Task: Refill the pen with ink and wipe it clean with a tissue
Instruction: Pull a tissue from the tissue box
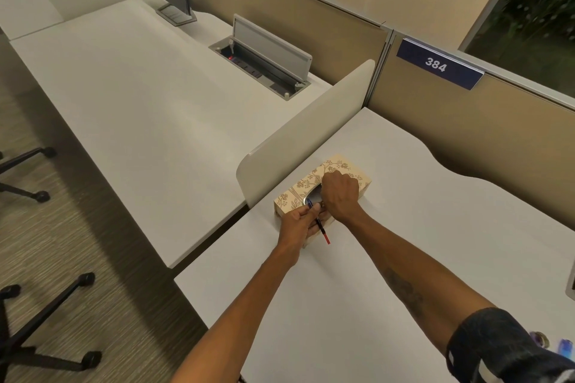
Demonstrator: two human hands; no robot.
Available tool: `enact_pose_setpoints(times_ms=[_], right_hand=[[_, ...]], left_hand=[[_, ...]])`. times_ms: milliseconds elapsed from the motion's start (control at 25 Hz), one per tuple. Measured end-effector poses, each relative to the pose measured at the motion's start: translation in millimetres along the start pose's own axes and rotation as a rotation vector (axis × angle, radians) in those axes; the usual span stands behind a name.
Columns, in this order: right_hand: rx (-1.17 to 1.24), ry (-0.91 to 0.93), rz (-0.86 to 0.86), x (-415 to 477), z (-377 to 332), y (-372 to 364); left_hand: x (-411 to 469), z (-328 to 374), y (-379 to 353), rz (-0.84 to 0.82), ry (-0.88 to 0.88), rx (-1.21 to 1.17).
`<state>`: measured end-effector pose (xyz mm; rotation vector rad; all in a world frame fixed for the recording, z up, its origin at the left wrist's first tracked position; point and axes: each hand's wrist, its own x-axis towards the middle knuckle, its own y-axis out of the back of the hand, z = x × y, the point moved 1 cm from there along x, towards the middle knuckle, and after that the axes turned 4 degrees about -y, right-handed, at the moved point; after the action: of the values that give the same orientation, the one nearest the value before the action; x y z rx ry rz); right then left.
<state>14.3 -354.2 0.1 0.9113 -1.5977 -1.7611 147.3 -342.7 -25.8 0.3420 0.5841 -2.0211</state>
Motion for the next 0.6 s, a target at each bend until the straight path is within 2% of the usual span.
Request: enact_pose_setpoints(times_ms=[120,360,480,600], right_hand=[[0.046,0.007,-0.012,-2.3,7.6,2.5],[0.32,-0.048,-0.041,-3.7,22.7,8.4],[0.39,0.05,-0.11,-6.0,30.7,10.3],[0.461,0.139,-0.109,-11.4,44.0,5.1]], left_hand=[[-0.6,-0.8,-0.7,-0.014,-0.005,0.003],[2.7,-2.6,-0.8,-0.019,-0.02,-0.009],[3.3,-4.2,-0.4,-0.019,-0.005,-0.008],[1.6,-2.7,-0.5,-0.029,0.003,-0.042]])
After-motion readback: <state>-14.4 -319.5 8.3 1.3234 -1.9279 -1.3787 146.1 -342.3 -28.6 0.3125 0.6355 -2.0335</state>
